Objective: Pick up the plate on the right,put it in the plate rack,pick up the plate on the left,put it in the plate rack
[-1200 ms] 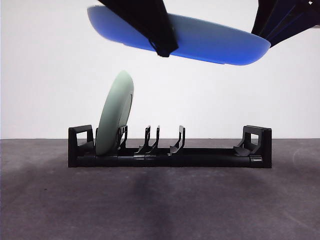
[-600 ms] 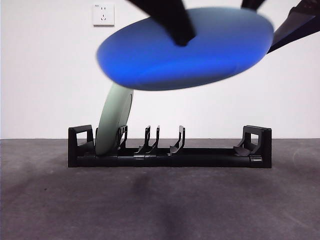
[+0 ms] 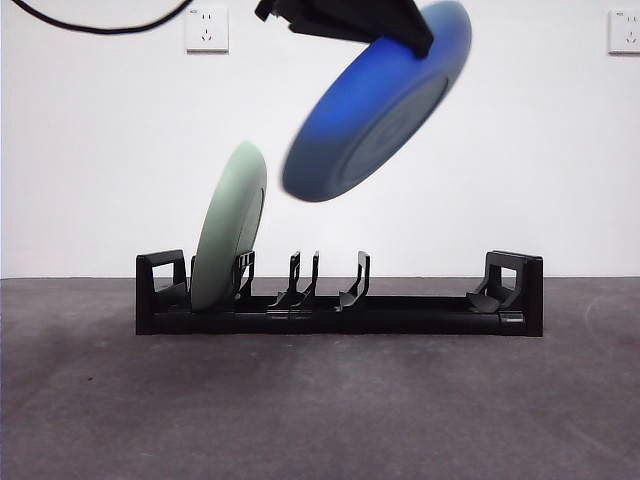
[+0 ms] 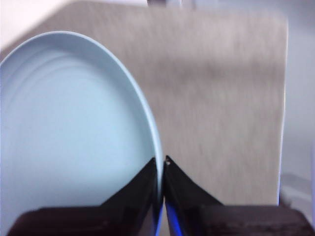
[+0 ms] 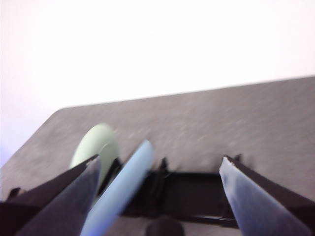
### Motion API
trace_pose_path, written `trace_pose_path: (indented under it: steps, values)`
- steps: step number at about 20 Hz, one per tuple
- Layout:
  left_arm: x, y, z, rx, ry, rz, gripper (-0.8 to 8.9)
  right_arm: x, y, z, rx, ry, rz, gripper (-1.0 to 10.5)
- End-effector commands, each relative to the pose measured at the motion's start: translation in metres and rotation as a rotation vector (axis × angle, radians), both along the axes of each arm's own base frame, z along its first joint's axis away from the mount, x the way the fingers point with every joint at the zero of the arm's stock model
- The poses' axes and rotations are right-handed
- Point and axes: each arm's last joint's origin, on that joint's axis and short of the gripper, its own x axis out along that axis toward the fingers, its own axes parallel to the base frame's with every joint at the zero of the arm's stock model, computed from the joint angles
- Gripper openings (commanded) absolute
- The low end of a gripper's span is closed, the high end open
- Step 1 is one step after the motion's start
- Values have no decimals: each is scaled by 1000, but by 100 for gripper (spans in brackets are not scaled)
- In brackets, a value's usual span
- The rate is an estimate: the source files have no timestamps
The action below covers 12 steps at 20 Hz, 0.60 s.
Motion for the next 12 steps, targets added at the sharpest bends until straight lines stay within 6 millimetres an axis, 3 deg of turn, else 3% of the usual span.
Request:
trace_pose_path:
  steps: [1, 6, 12]
  values:
    - [18, 3, 7, -195, 62, 47, -9, -6, -4, 1, -47, -19, -52, 406]
    - [51, 8, 7, -441, 149, 87, -9, -10, -7, -3, -79, 13, -97, 406]
    - [87, 12, -17, -572, 240, 132, -9, -8, -7, -5, -95, 31, -96, 406]
